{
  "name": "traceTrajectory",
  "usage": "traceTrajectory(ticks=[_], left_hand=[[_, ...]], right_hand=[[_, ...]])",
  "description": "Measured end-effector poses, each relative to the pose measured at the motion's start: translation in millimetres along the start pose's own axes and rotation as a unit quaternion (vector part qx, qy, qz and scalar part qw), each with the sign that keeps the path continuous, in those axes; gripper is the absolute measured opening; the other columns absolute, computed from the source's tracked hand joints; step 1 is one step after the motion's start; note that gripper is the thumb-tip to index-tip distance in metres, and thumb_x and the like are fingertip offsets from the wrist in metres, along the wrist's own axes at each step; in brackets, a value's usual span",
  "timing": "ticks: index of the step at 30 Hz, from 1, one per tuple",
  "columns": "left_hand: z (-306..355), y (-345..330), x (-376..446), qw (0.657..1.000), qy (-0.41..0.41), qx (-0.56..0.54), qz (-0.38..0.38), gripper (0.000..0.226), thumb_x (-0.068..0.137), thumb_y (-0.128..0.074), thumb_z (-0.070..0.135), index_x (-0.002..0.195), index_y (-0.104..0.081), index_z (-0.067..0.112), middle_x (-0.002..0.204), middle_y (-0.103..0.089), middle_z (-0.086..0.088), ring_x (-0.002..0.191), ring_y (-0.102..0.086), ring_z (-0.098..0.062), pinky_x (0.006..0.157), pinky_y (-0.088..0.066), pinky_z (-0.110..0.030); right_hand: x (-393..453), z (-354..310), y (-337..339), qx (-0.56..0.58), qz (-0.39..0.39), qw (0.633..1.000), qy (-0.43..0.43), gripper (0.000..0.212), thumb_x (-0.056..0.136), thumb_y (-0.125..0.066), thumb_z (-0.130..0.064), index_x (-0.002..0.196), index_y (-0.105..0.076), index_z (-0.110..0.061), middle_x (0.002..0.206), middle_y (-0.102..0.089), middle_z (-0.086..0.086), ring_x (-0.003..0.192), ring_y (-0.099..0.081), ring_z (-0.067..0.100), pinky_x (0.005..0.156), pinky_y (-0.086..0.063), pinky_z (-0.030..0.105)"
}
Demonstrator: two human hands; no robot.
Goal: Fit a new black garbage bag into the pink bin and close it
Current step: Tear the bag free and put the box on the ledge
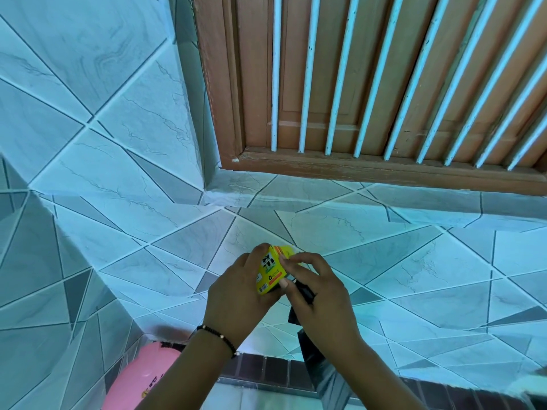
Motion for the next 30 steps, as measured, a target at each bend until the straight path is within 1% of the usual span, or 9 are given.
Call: traceTrajectory(ticks=[3, 6, 9, 11, 15, 19, 25, 28, 30], left_hand=[[-4, 2, 0, 1.000, 0.004, 0.003, 0.002, 0.066, 0.075, -0.064, 0.050, 0.132, -0.035, 0.037, 0.116, -0.057, 0.010, 0.100, -0.059, -0.015, 0.072, -0.047, -0.026], [-8, 2, -1, 1.000, 0.000, 0.012, -0.002, 0.067, 0.074, -0.067, 0.047, 0.132, -0.036, 0.038, 0.116, -0.057, 0.010, 0.101, -0.059, -0.015, 0.070, -0.045, -0.025], [-7, 7, 7, 0.998, -0.021, 0.047, -0.019, 0.070, 0.075, -0.066, 0.049, 0.135, -0.032, 0.041, 0.120, -0.053, 0.010, 0.105, -0.056, -0.015, 0.074, -0.046, -0.027], [-1, 13, 21, 0.993, -0.065, 0.090, -0.031, 0.072, 0.078, -0.065, 0.045, 0.139, -0.029, 0.039, 0.125, -0.051, 0.006, 0.108, -0.054, -0.019, 0.080, -0.046, -0.030], [12, 40, 71, 0.978, -0.144, 0.153, -0.011, 0.073, 0.074, -0.071, 0.031, 0.138, -0.036, 0.035, 0.130, -0.048, -0.004, 0.107, -0.055, -0.030, 0.088, -0.047, -0.036], [18, 52, 139, 0.961, -0.157, 0.229, -0.021, 0.074, 0.075, -0.071, 0.025, 0.139, -0.036, 0.033, 0.132, -0.043, -0.009, 0.112, -0.052, -0.035, 0.093, -0.046, -0.041], [14, 36, 211, 0.930, -0.169, 0.321, -0.064, 0.076, 0.080, -0.062, 0.017, 0.143, -0.025, 0.039, 0.148, -0.033, -0.006, 0.129, -0.040, -0.033, 0.102, -0.040, -0.047], [4, 18, 226, 0.930, -0.187, 0.303, -0.096, 0.074, 0.080, -0.057, 0.009, 0.143, -0.027, 0.034, 0.150, -0.032, -0.004, 0.135, -0.033, -0.031, 0.107, -0.036, -0.047], [-1, 12, 225, 0.943, -0.195, 0.263, -0.064, 0.072, 0.078, -0.059, 0.006, 0.141, -0.034, 0.031, 0.149, -0.033, -0.004, 0.133, -0.033, -0.032, 0.106, -0.037, -0.047]], right_hand=[[1, 4, -4, 0.055, -0.038, 0.998, -0.012, 0.032, 0.084, -0.054, -0.040, 0.114, -0.064, -0.037, 0.118, -0.052, -0.020, 0.098, -0.056, -0.006, 0.074, -0.044, 0.005], [2, 6, -5, 0.100, -0.059, 0.993, -0.033, 0.028, 0.085, -0.063, -0.026, 0.109, -0.065, -0.040, 0.118, -0.050, -0.014, 0.093, -0.057, -0.006, 0.071, -0.042, 0.001], [7, 8, 0, 0.118, -0.060, 0.990, -0.052, 0.036, 0.084, -0.065, -0.021, 0.103, -0.058, -0.051, 0.117, -0.049, -0.015, 0.101, -0.048, -0.015, 0.076, -0.036, -0.003], [12, 12, 8, 0.134, -0.033, 0.988, -0.072, 0.035, 0.083, -0.066, -0.020, 0.102, -0.058, -0.049, 0.116, -0.052, -0.018, 0.105, -0.043, -0.019, 0.079, -0.032, -0.005], [23, 23, 22, 0.179, 0.019, 0.975, -0.130, 0.021, 0.083, -0.067, -0.017, 0.095, -0.064, -0.035, 0.109, -0.062, -0.016, 0.093, -0.055, -0.008, 0.075, -0.039, 0.006], [27, 24, 30, 0.197, 0.017, 0.969, -0.146, 0.016, 0.083, -0.067, -0.016, 0.090, -0.066, -0.029, 0.099, -0.067, -0.013, 0.082, -0.059, 0.003, 0.079, -0.045, 0.023], [25, 27, 37, 0.197, 0.040, 0.968, -0.151, 0.015, 0.082, -0.066, -0.011, 0.087, -0.066, -0.025, 0.090, -0.068, -0.020, 0.080, -0.061, 0.000, 0.077, -0.044, 0.020], [25, 32, 42, 0.204, 0.052, 0.965, -0.157, 0.015, 0.082, -0.065, -0.008, 0.085, -0.067, -0.022, 0.087, -0.067, -0.020, 0.080, -0.062, -0.001, 0.076, -0.045, 0.019], [25, 34, 43, 0.208, 0.053, 0.963, -0.162, 0.015, 0.083, -0.065, -0.009, 0.086, -0.068, -0.023, 0.080, -0.067, -0.018, 0.072, -0.061, 0.000, 0.073, -0.046, 0.021]])
Point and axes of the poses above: each hand's wrist, its own x-axis towards the middle knuckle, its own y-axis out of the back of the hand, z = x × y, the point moved 5 cm from there along x, towards the middle knuckle
